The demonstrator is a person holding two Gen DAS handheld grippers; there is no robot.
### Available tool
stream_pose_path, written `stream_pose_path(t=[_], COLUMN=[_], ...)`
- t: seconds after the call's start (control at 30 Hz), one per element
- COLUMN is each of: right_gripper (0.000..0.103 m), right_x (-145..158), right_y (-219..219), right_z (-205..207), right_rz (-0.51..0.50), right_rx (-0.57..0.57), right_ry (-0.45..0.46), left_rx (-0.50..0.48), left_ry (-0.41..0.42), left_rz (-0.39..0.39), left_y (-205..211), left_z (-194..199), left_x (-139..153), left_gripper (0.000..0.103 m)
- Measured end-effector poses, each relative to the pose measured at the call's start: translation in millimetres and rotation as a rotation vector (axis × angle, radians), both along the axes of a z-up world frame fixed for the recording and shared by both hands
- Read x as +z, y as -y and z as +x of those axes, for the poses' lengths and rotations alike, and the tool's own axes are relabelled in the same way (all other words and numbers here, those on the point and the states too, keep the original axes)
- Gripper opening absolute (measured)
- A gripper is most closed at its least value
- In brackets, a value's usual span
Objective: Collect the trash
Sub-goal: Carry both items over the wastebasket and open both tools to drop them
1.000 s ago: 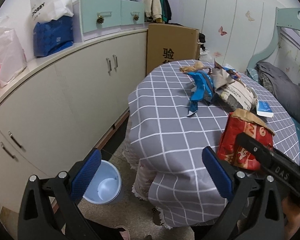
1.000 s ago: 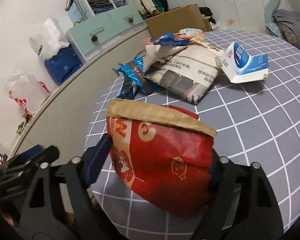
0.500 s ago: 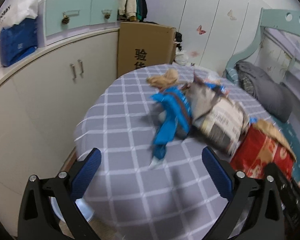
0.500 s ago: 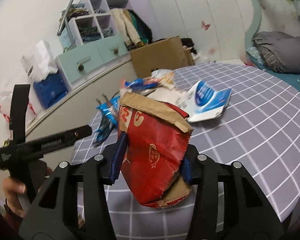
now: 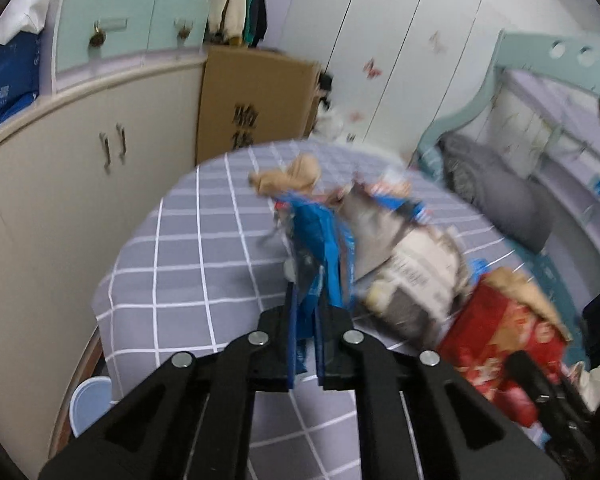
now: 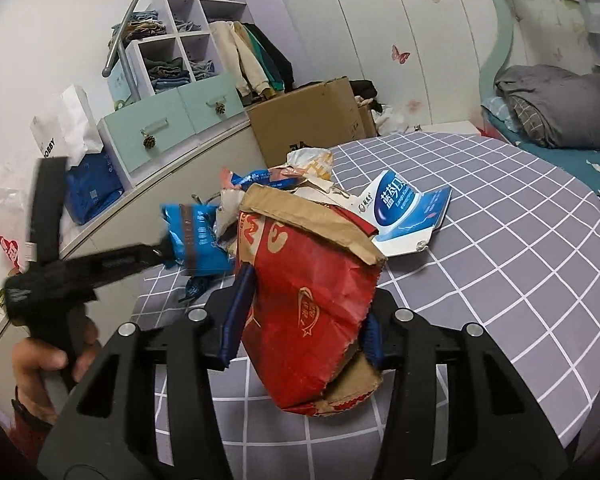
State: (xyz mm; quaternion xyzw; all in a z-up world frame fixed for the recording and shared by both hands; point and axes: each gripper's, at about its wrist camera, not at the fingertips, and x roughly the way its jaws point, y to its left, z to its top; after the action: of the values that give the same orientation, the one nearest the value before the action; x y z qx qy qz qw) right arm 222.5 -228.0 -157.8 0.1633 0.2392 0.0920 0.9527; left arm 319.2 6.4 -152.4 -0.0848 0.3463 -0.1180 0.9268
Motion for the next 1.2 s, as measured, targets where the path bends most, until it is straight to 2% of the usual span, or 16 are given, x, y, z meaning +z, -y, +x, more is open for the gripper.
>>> stream_pose_path(t=[0.07, 0.17, 0.3, 0.43, 0.5, 0.67, 0.8, 0.93, 1.03, 1.2], right_gripper=[0.047, 0.047, 0.047, 0.047, 0.047, 0.047, 0.047, 0.047, 0.047, 0.049], right_x=[3, 12, 24, 36, 39, 32, 5, -45, -100, -179], right_y=[-3, -12, -35, -76, -106, -190, -265, -326, -367, -406], right_z=[-5, -13, -23, -24, -22, -10, 3, 22, 45, 76], right_rz=[0.0, -0.012, -0.028, -0.042, -0.051, -0.066, -0.092, -0.134, -0.178, -0.163], right_rx=[-0.003, 0.006, 0.044, 0.123, 0.182, 0.346, 0.48, 0.57, 0.611, 0.63], right_ry=[0.009, 0.028, 0.051, 0.063, 0.064, 0.042, -0.02, -0.124, -0.246, -0.416], left_rx=[-0.016, -0.031, -0.007, 0.064, 0.133, 0.302, 0.446, 0.539, 0.574, 0.627], left_ry=[0.031, 0.071, 0.116, 0.134, 0.128, 0.056, -0.034, -0.146, -0.259, -0.43], left_rz=[-0.031, -0.091, -0.129, -0.146, -0.142, -0.132, -0.068, -0.02, -0.005, -0.017], left_y=[-5, -17, -46, -89, -119, -191, -241, -280, -305, -331], left_z=[-12, -38, -76, -115, -133, -150, -153, -138, -119, -95], left_x=[10, 22, 30, 25, 18, -10, -42, -86, -131, -195], left_gripper=[0.001, 0.001, 0.001, 0.001, 0.0, 0.0, 0.0, 0.0, 0.001, 0.001])
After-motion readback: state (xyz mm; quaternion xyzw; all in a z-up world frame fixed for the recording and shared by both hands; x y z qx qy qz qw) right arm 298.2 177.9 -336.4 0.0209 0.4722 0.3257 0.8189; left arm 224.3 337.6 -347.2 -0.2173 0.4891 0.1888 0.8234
